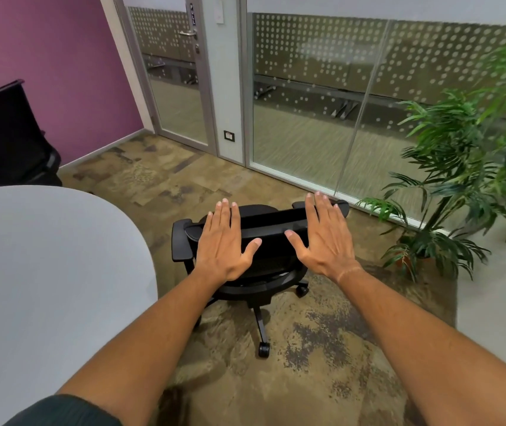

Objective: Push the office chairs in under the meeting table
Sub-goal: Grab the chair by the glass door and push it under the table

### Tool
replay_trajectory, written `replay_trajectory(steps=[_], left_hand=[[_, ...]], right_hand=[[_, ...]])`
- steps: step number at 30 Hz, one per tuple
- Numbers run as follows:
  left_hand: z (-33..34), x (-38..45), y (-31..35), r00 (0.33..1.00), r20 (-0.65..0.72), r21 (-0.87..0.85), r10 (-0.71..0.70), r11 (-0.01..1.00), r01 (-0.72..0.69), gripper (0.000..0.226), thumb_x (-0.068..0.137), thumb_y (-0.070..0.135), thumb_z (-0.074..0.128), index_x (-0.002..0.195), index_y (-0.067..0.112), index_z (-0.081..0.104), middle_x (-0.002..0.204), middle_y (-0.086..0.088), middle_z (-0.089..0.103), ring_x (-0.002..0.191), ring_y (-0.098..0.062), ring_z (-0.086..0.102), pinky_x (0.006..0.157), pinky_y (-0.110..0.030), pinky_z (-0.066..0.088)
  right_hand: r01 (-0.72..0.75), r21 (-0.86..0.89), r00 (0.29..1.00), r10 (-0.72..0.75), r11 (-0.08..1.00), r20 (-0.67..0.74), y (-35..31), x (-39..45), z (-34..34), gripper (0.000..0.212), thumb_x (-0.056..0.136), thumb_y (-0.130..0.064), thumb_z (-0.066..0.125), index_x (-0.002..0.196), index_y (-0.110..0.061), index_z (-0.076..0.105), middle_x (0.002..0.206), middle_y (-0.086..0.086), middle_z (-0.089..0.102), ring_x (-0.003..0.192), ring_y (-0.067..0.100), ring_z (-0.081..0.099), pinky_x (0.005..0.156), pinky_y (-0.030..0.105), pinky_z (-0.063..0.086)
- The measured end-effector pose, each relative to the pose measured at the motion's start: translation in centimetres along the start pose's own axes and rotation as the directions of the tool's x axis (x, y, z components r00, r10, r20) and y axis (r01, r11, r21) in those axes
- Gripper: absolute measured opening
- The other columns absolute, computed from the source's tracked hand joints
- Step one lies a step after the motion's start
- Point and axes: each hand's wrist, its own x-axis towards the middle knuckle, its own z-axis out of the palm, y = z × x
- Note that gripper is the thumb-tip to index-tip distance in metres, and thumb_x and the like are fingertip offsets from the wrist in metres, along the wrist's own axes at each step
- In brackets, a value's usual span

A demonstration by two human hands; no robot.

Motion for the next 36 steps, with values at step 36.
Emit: replay_trajectory(steps=[36], left_hand=[[4.1, 0.2, 2.6, 0.933, 0.0, 0.05, -0.359, 0.932, 0.359, 0.087, 0.089, 0.068, 0.017, 0.138, 0.003, 0.05, 0.14, -0.014, 0.055, 0.133, -0.027, 0.046, 0.117, -0.038, 0.024]], right_hand=[[0.304, 0.019, 0.912, -0.296, 0.953, 0.284, 4.4, 5.6, 5.0, 0.073, 0.1, -0.055, 0.015, 0.131, -0.002, 0.055, 0.13, 0.02, 0.059, 0.123, 0.032, 0.052, 0.105, 0.041, 0.039]])
